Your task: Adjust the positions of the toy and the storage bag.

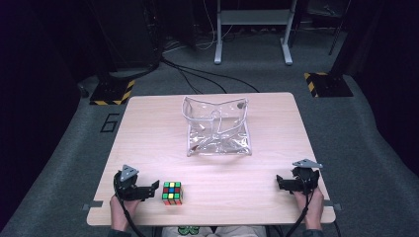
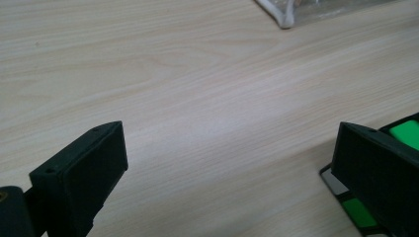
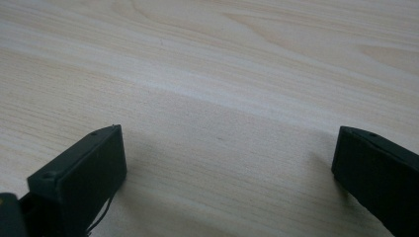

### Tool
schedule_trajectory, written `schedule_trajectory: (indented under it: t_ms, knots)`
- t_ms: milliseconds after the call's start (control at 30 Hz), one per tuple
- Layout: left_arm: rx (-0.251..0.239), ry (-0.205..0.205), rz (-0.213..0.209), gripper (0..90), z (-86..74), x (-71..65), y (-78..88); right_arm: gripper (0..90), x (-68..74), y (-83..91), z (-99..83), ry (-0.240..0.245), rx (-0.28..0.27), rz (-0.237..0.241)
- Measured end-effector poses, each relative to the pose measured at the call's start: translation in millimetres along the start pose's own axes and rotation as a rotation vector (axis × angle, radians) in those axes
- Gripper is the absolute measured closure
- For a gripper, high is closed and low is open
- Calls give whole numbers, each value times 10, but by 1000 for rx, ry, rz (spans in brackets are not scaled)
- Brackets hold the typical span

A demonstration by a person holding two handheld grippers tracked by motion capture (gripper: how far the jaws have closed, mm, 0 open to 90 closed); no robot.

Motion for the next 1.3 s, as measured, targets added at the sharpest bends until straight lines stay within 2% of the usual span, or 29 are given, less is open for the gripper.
schedule_trajectory:
  t_ms: [300, 633, 833, 933, 1300]
  knots:
    - [-28, -30, -26, 9, 152, -200, 81, 0, 1, 0, 0, -1, 0, -1]
    - [-38, -80, -87, 8, 247, -503, 91, 0, 0, 1, -1, 1, 0, -1]
    - [-22, -96, -133, 8, 214, -698, 55, 0, -2, 1, -2, 3, 0, -2]
    - [-9, -116, -149, 7, 179, -772, 39, 0, -2, 1, -1, 3, 0, -2]
    - [58, -141, -153, 5, 29, -888, -89, 0, -2, 1, -1, 4, 0, -1]
Point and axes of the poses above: each handheld gripper's, and its own axes: y roughly backward along the jaws, z roughly out of its top, x roughly to its left, the point moved 8 cm from there along -y, roughly forward along the jaws, and after that the axes turned 3 degrees about y, right-handed, at the moved point
